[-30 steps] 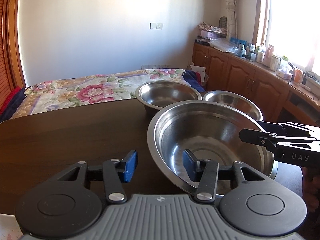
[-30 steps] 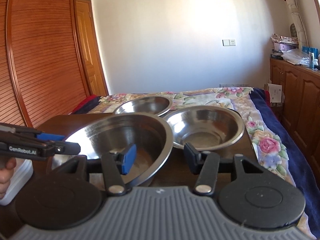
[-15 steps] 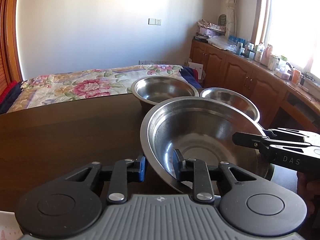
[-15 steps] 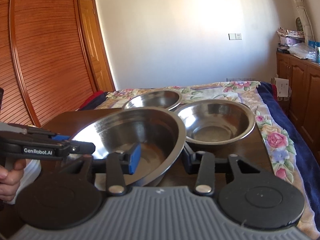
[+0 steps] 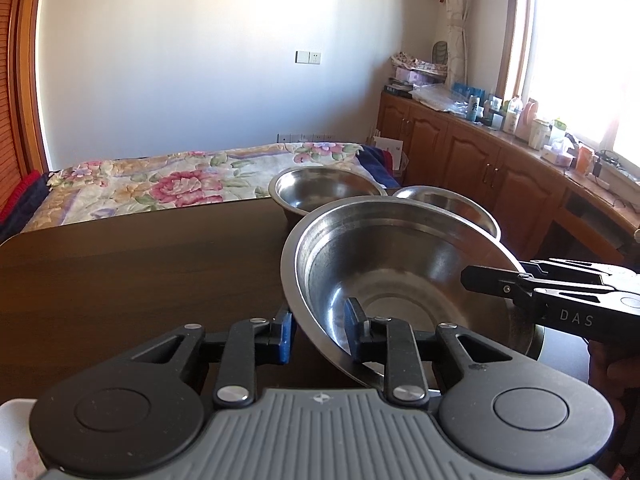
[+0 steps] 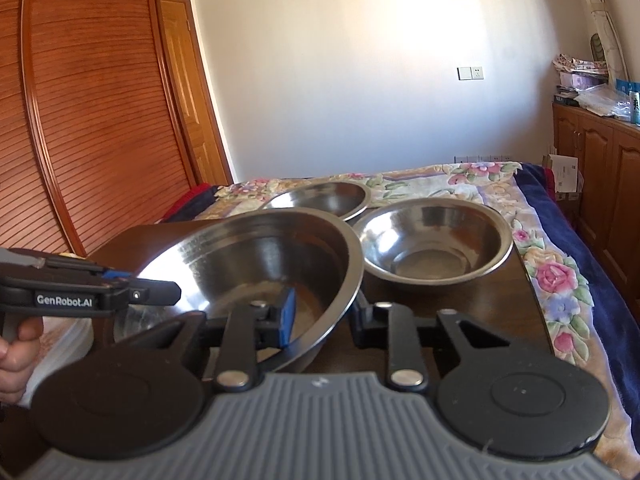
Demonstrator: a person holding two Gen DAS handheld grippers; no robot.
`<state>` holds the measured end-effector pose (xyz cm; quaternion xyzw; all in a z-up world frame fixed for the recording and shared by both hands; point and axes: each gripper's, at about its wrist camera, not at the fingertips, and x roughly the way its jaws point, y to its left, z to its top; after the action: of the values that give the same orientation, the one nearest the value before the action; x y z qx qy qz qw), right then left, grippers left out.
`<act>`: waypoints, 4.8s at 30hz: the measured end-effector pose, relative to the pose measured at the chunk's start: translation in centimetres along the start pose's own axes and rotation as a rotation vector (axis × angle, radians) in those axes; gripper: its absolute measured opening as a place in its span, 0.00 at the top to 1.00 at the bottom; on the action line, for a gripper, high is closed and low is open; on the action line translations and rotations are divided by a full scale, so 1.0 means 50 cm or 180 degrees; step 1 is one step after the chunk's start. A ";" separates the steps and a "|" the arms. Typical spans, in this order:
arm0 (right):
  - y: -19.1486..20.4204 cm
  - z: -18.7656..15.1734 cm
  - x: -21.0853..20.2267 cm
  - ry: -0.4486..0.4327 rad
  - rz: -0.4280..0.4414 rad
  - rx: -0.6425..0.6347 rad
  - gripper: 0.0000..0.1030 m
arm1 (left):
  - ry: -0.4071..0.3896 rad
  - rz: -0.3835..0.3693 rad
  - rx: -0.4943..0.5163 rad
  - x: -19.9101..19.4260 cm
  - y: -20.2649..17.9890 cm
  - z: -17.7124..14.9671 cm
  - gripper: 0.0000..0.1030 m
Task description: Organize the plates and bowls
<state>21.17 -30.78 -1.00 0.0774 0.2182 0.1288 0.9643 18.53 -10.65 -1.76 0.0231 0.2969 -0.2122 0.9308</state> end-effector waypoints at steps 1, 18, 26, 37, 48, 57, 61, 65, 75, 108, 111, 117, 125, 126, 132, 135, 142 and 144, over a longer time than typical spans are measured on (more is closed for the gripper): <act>0.004 -0.001 -0.004 -0.0007 0.0002 0.0005 0.71 | -0.0005 -0.0004 -0.0003 -0.005 0.001 -0.003 0.73; 0.069 -0.028 -0.066 -0.0040 -0.0049 0.0034 0.71 | -0.0113 -0.0099 -0.0035 -0.102 0.011 -0.055 0.73; 0.096 -0.040 -0.091 -0.0067 -0.0071 0.0024 0.71 | -0.0172 -0.0125 -0.0063 -0.134 0.016 -0.073 0.73; 0.108 -0.068 -0.112 -0.0070 -0.0092 0.0040 0.71 | -0.0120 -0.0122 -0.0001 -0.147 0.012 -0.095 0.72; 0.110 -0.096 -0.119 -0.0006 -0.0107 0.0091 0.71 | 0.0005 -0.0108 0.0038 -0.141 0.002 -0.127 0.71; 0.109 -0.107 -0.123 0.0019 -0.0111 0.0134 0.71 | 0.0060 -0.0106 0.0056 -0.137 0.000 -0.134 0.71; 0.107 -0.109 -0.121 0.0041 -0.0107 0.0145 0.71 | 0.0086 -0.0109 0.0050 -0.134 0.001 -0.139 0.70; 0.107 -0.109 -0.119 0.0054 -0.0105 0.0147 0.71 | 0.0083 -0.0114 0.0057 -0.135 0.000 -0.138 0.69; 0.109 -0.106 -0.115 0.0067 -0.0117 0.0131 0.71 | 0.0095 -0.0110 0.0081 -0.129 -0.003 -0.134 0.65; -0.037 0.052 -0.086 -0.0257 -0.0562 -0.0263 0.47 | -0.0405 0.0008 0.0221 -0.103 0.016 0.077 0.22; -0.063 0.063 -0.059 -0.0215 -0.0586 -0.0277 0.47 | -0.0352 -0.0050 0.0321 -0.072 -0.003 0.102 0.24; -0.109 0.066 -0.012 -0.0099 -0.0601 -0.0250 0.47 | -0.0206 -0.0193 0.0474 -0.002 -0.045 0.135 0.31; -0.167 0.062 0.028 0.0076 -0.0631 -0.0086 0.48 | 0.0036 -0.0381 0.0670 0.093 -0.094 0.168 0.39; -0.172 0.064 0.032 0.0091 -0.0620 -0.0060 0.49 | 0.0074 -0.0396 0.0671 0.104 -0.099 0.170 0.39; -0.204 0.068 0.057 0.0188 -0.0531 0.0107 0.53 | 0.0261 -0.0463 0.0652 0.165 -0.109 0.184 0.44; -0.216 0.070 0.071 0.0227 -0.0477 0.0195 0.56 | 0.0333 -0.0480 0.0690 0.186 -0.117 0.184 0.45; -0.230 0.059 0.085 0.0336 -0.0345 0.0353 0.71 | 0.0479 -0.0490 0.0776 0.231 -0.136 0.180 0.50; -0.231 0.059 0.082 0.0341 -0.0323 0.0391 0.72 | 0.0508 -0.0499 0.0781 0.240 -0.138 0.181 0.51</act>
<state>28.54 -40.94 -2.40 0.1181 0.2806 0.0700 0.9500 29.43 -23.01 -0.51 0.1301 0.3426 -0.3164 0.8750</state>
